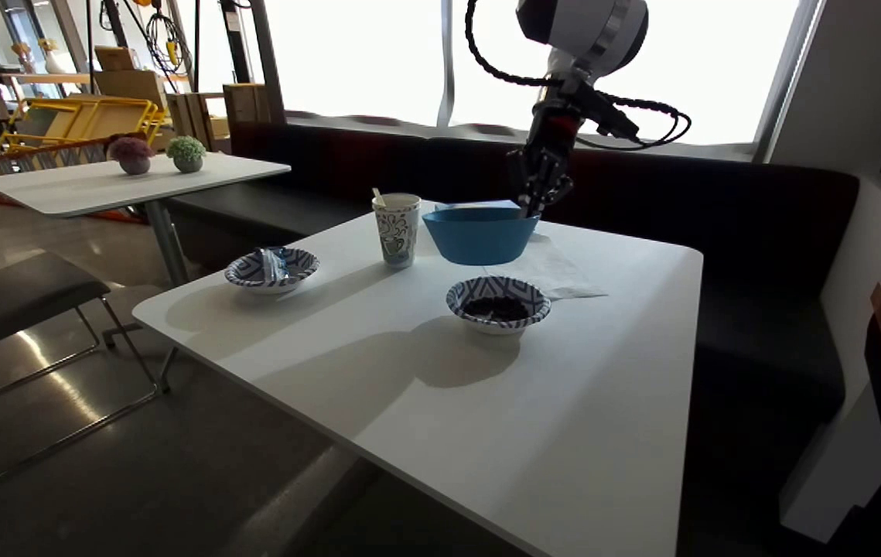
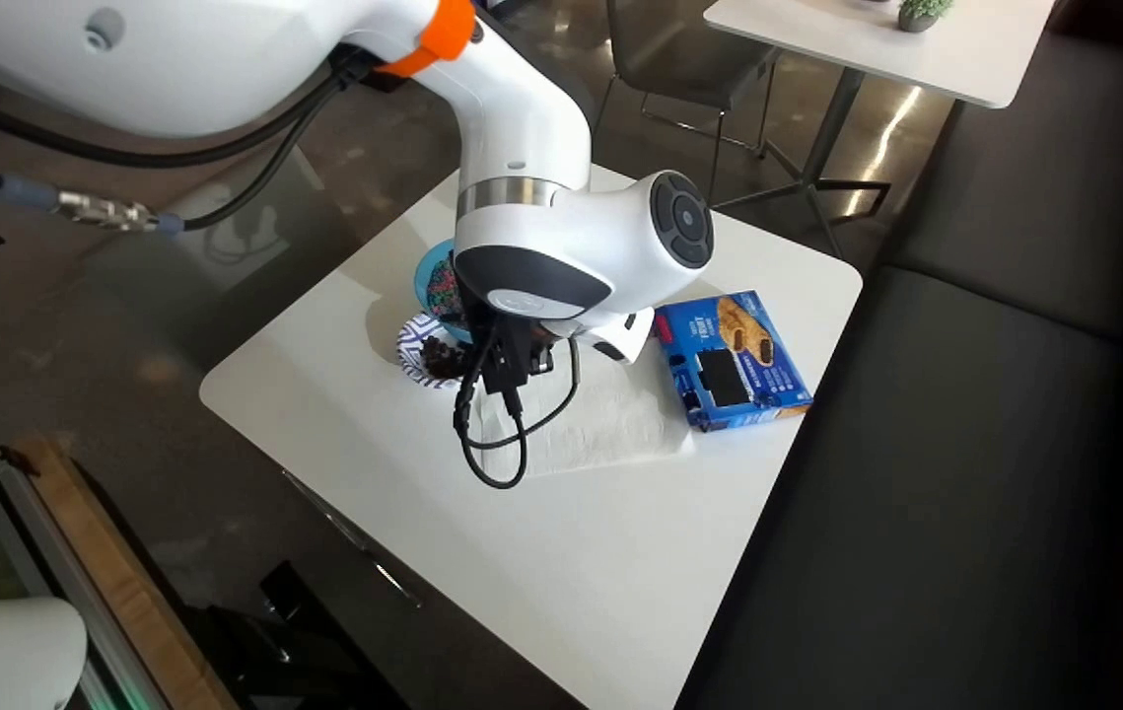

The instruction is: Move the blue bowl to the right.

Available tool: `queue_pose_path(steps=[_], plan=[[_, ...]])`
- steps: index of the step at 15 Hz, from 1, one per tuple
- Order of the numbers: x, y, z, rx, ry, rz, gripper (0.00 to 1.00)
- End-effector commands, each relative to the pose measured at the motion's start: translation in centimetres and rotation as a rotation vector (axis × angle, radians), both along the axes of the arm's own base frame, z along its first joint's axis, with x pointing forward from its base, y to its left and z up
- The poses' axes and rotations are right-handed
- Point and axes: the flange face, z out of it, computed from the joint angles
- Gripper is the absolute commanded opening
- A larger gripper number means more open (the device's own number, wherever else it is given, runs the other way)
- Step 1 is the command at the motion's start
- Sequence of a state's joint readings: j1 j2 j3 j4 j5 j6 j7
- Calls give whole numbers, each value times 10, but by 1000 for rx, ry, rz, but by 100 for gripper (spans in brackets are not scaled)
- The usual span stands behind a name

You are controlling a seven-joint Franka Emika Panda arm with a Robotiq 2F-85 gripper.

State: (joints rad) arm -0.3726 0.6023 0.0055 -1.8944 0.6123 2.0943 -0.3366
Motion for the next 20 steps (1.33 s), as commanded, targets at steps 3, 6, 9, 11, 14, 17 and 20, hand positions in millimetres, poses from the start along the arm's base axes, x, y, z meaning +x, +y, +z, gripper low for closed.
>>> queue_pose_path(steps=[3, 6, 9, 11, 14, 17, 20], plan=[[1, -35, 6, -12, -57, -32, 1], [-4, -60, 9, -9, -82, -60, 1], [-7, -83, 14, -3, -108, -103, 1], [-7, -95, 17, 11, -118, -134, 1], [-2, -105, 23, 28, -137, -203, 1], [9, -104, 32, 40, -154, -254, 1], [23, -105, 42, 46, -160, -311, 1]])
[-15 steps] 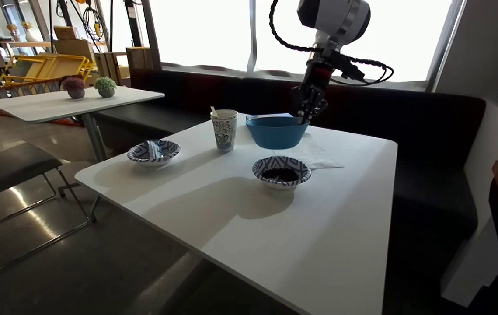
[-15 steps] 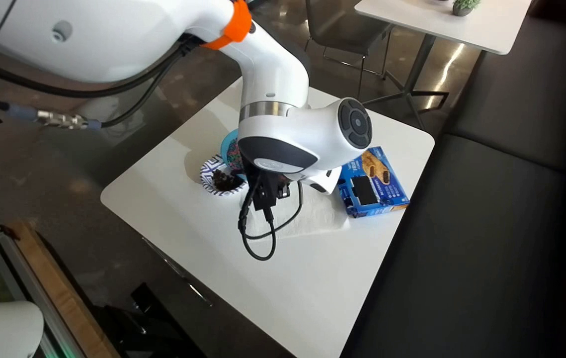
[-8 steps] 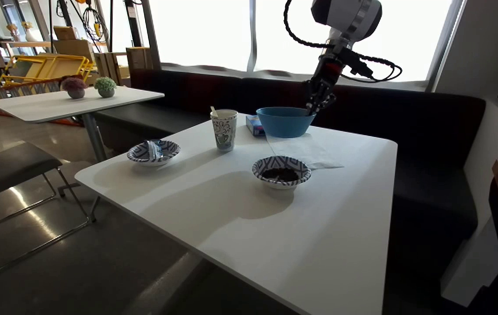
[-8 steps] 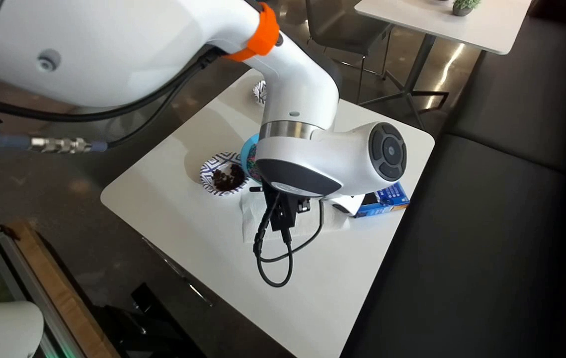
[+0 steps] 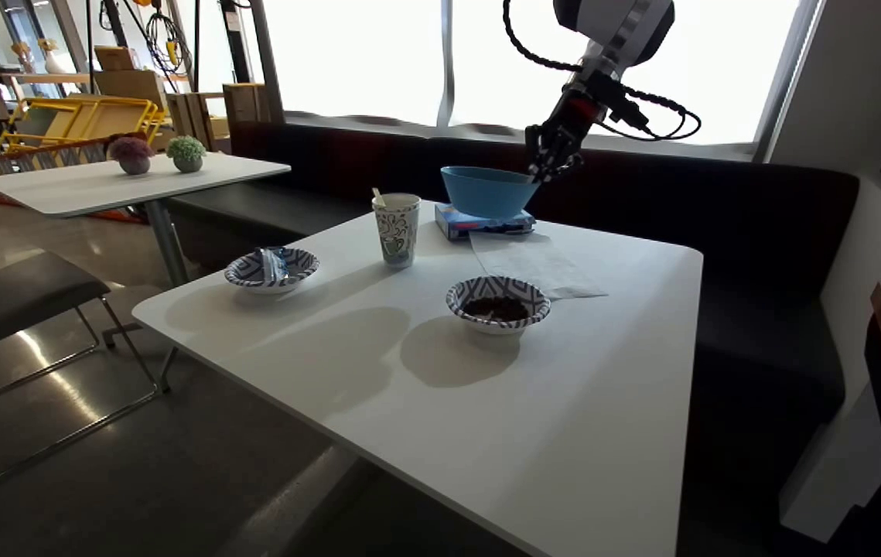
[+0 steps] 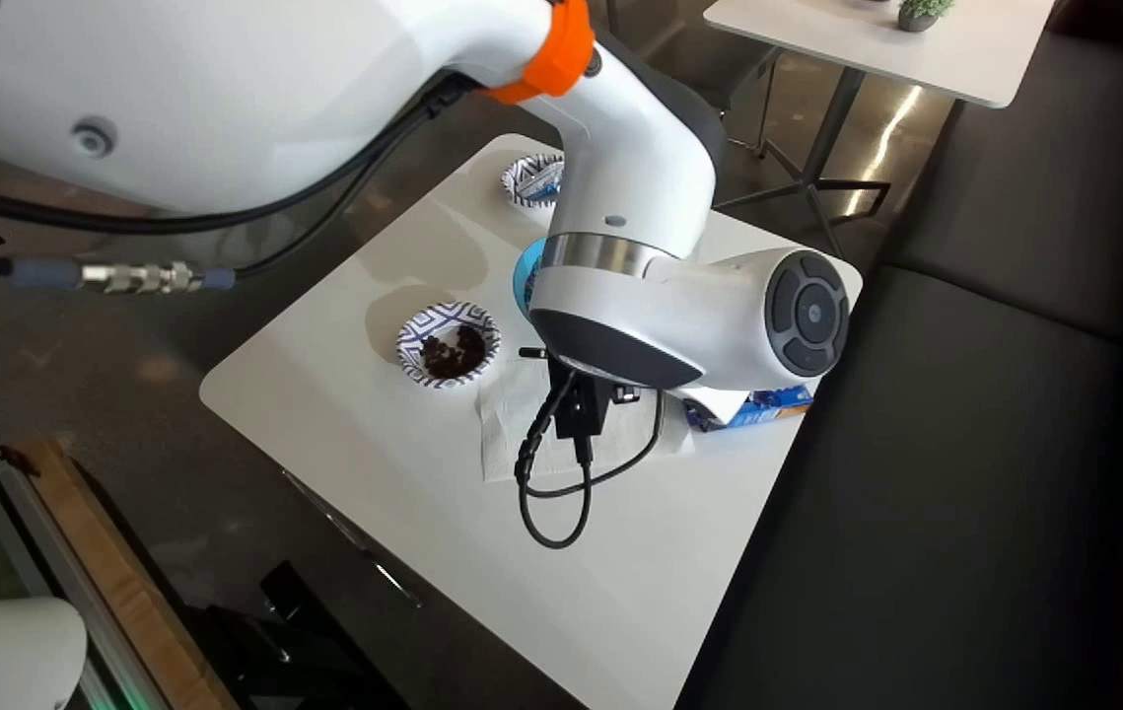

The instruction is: Move the blue bowl to the right.

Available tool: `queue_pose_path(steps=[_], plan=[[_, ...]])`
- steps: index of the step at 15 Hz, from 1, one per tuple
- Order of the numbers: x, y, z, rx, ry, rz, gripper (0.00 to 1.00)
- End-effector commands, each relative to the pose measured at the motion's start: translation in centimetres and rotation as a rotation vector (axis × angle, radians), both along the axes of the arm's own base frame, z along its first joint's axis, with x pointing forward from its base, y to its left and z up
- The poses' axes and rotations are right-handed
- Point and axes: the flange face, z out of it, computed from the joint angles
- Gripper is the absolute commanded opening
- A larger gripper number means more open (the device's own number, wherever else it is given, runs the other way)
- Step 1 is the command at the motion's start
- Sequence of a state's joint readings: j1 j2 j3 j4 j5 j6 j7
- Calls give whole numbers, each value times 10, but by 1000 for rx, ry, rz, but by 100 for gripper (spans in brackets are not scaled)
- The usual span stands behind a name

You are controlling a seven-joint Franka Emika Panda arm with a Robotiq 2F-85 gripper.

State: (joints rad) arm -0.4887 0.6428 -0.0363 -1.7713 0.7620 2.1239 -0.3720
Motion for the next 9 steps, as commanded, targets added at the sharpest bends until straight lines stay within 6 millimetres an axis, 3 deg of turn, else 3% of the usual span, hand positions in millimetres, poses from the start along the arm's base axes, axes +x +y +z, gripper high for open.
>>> queue_pose_path(steps=[1, 9], plan=[[22, -2, 23, 39, -29, -87, 1], [57, -10, 45, 50, 30, -271, 1]])
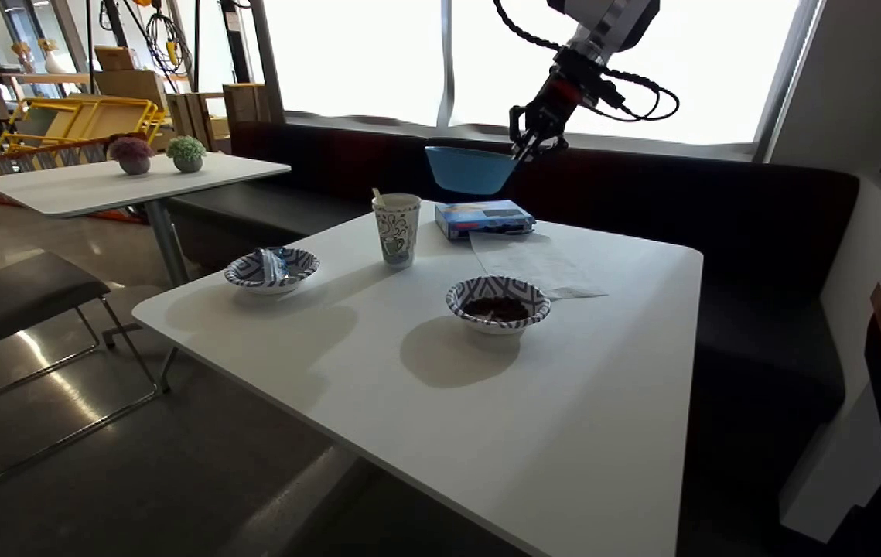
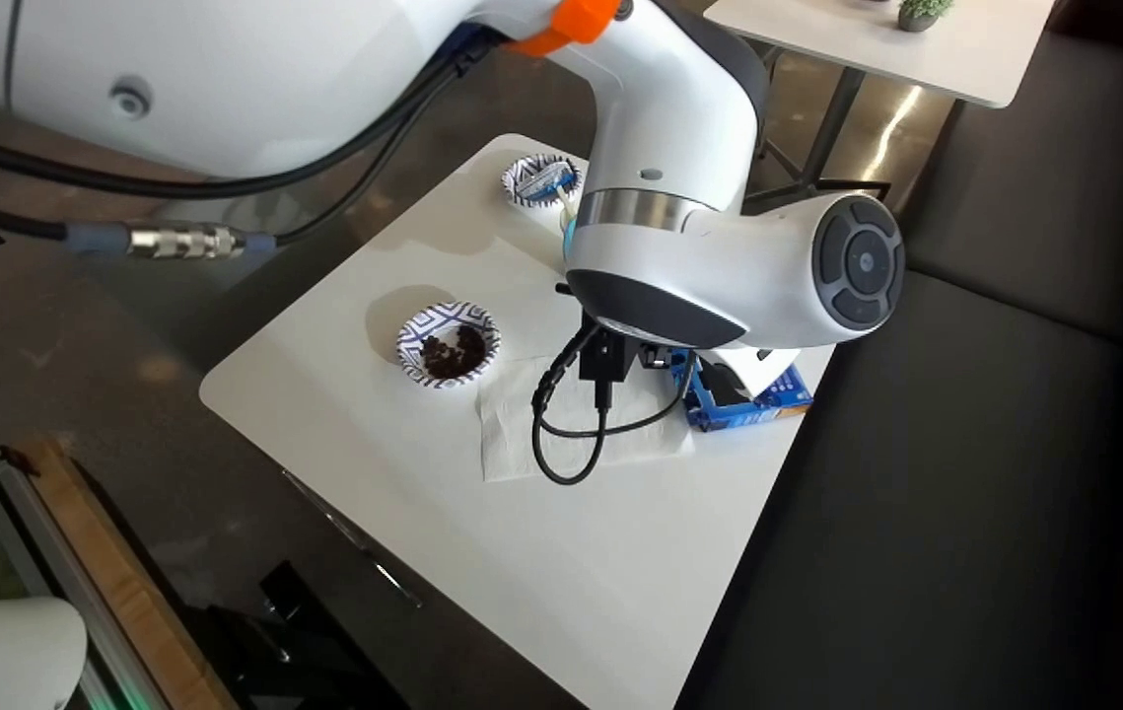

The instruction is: Move the blue bowl to the right.

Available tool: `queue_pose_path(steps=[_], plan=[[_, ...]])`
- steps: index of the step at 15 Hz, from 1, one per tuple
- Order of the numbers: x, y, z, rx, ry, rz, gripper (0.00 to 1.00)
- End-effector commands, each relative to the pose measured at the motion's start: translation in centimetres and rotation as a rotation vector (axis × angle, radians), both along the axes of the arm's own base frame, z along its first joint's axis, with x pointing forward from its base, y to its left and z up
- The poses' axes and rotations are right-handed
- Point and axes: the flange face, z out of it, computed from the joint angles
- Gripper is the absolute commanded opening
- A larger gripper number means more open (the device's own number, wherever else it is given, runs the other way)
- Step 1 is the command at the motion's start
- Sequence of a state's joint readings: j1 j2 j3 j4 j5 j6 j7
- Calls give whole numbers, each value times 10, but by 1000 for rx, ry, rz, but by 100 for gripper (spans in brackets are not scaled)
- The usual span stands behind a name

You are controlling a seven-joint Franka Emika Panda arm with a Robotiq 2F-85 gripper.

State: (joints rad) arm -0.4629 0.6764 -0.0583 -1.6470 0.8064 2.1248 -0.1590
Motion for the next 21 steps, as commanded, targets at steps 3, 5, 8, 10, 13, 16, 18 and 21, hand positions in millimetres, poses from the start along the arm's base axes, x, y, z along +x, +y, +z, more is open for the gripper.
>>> queue_pose_path(steps=[3, 5, 8, 10, 13, 16, 18, 21], plan=[[44, 21, 29, 41, 17, -122, 1], [64, 38, 38, 41, 12, -154, 1], [90, 60, 52, 49, 8, -193, 1], [108, 69, 57, 30, -6, -240, 1], [127, 73, 58, 16, -16, -314, 1], [142, 76, 50, 11, -24, -378, 1], [152, 78, 40, 0, -22, -420, 1], [164, 83, 23, -23, -18, -470, 1]])
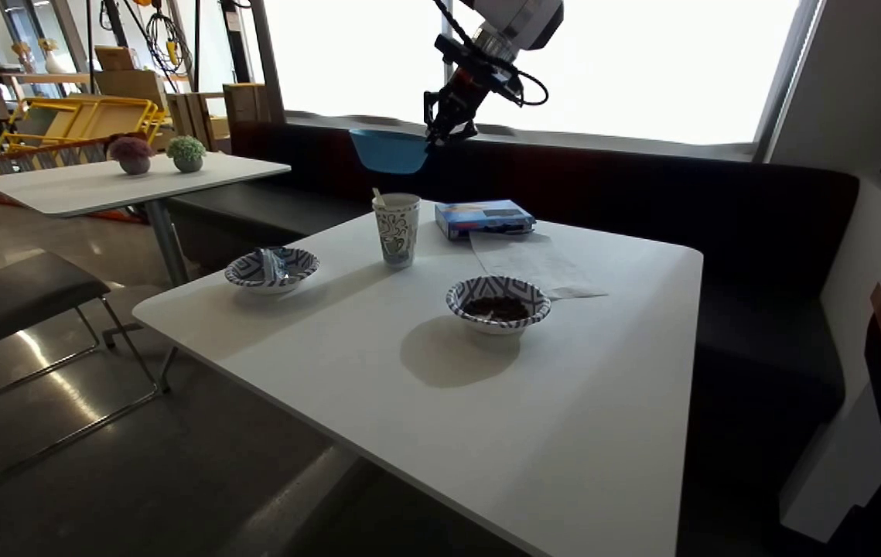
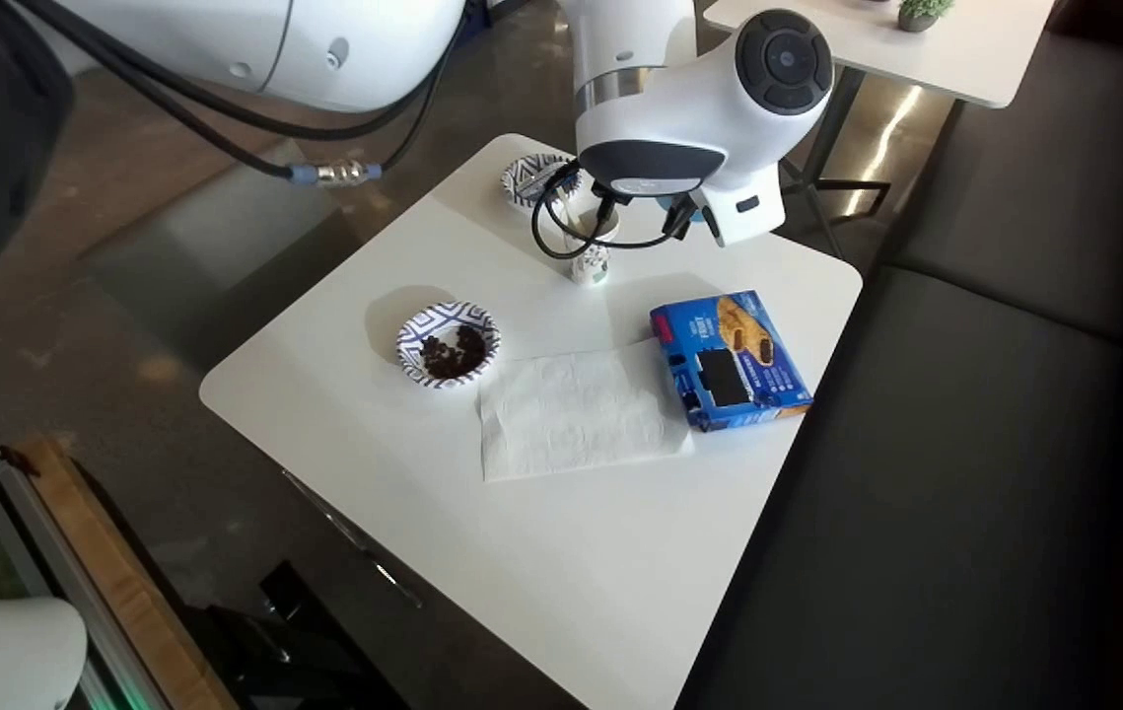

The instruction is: Move the blue bowl to the right.

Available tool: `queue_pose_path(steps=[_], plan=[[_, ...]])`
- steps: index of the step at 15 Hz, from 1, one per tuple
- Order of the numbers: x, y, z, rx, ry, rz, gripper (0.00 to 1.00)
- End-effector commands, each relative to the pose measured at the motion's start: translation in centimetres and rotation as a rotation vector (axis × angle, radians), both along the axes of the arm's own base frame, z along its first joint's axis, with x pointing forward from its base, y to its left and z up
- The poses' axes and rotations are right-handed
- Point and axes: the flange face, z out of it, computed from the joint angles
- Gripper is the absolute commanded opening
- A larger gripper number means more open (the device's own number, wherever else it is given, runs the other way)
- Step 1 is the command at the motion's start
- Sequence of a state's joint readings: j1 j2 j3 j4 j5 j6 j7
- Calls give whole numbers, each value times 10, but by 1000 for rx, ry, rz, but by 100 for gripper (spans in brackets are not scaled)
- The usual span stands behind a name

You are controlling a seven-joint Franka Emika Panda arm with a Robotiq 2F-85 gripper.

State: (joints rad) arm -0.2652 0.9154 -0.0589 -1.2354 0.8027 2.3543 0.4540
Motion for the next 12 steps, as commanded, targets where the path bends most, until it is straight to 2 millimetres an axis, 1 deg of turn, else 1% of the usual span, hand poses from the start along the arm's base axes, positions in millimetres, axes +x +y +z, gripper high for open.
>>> queue_pose_path(steps=[1, 7, 12], plan=[[25, 8, -5, -32, -24, -73, 1], [40, 16, -36, -81, 7, -126, 1], [43, 15, -56, -108, 47, -137, 1]])
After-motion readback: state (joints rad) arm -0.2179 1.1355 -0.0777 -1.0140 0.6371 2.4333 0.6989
